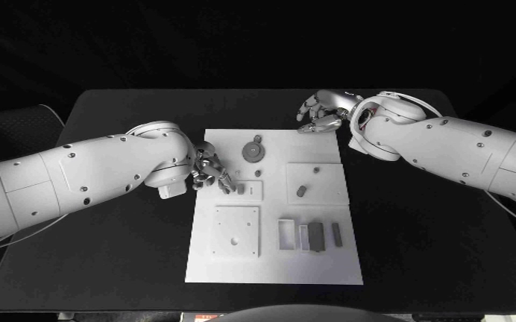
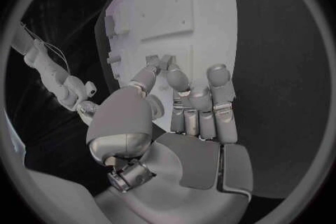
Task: Assemble the parts on the task board
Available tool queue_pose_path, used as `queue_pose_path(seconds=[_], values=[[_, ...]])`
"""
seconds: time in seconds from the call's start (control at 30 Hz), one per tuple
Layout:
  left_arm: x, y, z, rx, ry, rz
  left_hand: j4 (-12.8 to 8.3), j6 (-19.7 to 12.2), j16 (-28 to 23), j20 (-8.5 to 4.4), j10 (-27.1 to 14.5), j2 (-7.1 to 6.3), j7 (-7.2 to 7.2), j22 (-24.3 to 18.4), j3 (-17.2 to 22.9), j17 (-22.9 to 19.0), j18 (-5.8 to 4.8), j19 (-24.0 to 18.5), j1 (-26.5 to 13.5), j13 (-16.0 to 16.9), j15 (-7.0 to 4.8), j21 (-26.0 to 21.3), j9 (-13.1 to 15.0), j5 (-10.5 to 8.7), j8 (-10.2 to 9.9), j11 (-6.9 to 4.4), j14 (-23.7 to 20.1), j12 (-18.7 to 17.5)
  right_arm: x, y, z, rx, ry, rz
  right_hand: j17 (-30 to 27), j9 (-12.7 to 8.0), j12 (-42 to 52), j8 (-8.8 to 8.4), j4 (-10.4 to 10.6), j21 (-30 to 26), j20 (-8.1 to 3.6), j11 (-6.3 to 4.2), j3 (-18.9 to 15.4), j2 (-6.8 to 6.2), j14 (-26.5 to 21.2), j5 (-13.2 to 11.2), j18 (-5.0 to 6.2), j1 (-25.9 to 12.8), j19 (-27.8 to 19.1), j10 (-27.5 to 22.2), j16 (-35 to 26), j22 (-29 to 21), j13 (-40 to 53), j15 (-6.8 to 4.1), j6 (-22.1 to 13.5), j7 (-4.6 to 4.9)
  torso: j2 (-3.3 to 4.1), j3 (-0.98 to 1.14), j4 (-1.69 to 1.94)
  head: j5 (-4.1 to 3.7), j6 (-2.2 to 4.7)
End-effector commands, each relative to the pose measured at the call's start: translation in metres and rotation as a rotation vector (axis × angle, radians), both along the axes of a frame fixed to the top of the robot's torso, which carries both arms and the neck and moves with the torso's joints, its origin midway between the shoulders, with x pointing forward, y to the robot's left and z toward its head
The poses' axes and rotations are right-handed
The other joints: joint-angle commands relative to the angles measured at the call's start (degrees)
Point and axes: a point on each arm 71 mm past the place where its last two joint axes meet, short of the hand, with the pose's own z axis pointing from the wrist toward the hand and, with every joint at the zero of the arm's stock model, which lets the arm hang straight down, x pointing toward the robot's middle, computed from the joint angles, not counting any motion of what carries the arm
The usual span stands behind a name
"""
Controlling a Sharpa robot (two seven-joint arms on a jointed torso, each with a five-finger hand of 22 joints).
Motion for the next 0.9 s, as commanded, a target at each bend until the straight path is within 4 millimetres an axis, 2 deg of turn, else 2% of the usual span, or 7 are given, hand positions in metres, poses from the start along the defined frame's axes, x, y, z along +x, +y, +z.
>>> queue_pose_path(seconds=[0.03,0.23,0.8,0.87,0.9], values=[[-0.0018,-0.0002,-0.003,0.002,0.014,-0.006,-0.31,0.2,-0.02,0.04,-0.01,0.83,0.17,1.0,1.18,-0.07,0.46,0.19,1.86,-0.03,0.0,-0.04,0.08,-0.26,-0.41,0.15,0.2,-0.02,-0.0004,0.0011,-0.0005,-0.001,0.005,0.01,-0.06,-0.09,0.38,-0.35,-0.24,-0.38,-0.11,0.02,-0.1,0.22,0.45,0.28,0.65,0.2,0.24,-0.37,-0.18,0.75,-0.09,0.05,-0.05,0.47,0.01,-0.02,0.02,-0.02,-0.02],[-0.0019,0.0,-0.0032,0.005,0.015,-0.006,-1.03,0.35,-0.06,0.2,0.07,2.21,0.23,1.06,3.45,-0.16,0.28,0.29,4.6,-0.08,0.06,0.05,0.01,-0.13,-0.68,0.22,0.37,-0.01,-0.0004,0.0013,-0.0005,-0.001,0.005,0.01,-0.06,-0.09,0.39,-0.35,-0.24,-0.38,-0.11,0.02,-0.1,0.24,0.45,0.28,0.65,0.19,0.25,-0.37,-0.18,0.75,-0.09,0.05,-0.05,0.47,-0.01,-0.02,0.05,0.01,-0.07],[-0.0004,0.0019,-0.0023,0.003,-0.004,0.023,-1.24,0.81,-0.02,0.32,0.28,3.46,0.24,1.11,6.23,-0.24,0.14,0.49,6.58,-0.2,0.1,0.23,-0.02,0.0,-0.98,0.23,0.67,0.07,-0.0003,0.0014,-0.0005,-0.001,0.005,0.01,-0.06,-0.1,0.4,-0.34,-0.25,-0.38,-0.11,0.02,-0.11,0.25,0.45,0.28,0.65,0.17,0.25,-0.38,-0.18,0.75,-0.11,0.06,-0.05,0.48,0.0,0.01,0.02,0.06,-0.09],[0.0,0.0027,-0.002,0.004,-0.009,0.032,-1.3,0.97,0.03,0.34,0.4,3.62,0.19,1.13,6.57,-0.24,0.12,0.57,6.75,-0.21,0.07,0.3,0.0,0.37,-0.97,0.18,0.78,0.13,-0.0002,0.0013,-0.0005,-0.001,0.005,0.01,-0.06,-0.11,0.4,-0.34,-0.25,-0.38,-0.11,0.02,-0.11,0.25,0.45,0.28,0.65,0.18,0.25,-0.38,-0.18,0.75,-0.11,0.06,-0.06,0.48,0.0,0.01,0.01,0.07,-0.09],[0.0001,0.0031,-0.002,0.006,-0.009,0.034,-1.35,1.15,0.1,0.36,0.56,3.64,0.15,1.15,6.85,-0.22,0.09,0.69,6.81,-0.22,0.03,0.38,0.03,1.26,-0.93,0.13,0.92,0.21,-0.0002,0.0012,-0.0005,-0.001,0.005,0.01,-0.06,-0.11,0.4,-0.34,-0.25,-0.38,-0.11,0.02,-0.11,0.25,0.45,0.28,0.65,0.17,0.25,-0.38,-0.18,0.75,-0.11,0.06,-0.06,0.48,0.0,0.01,0.01,0.07,-0.09]])
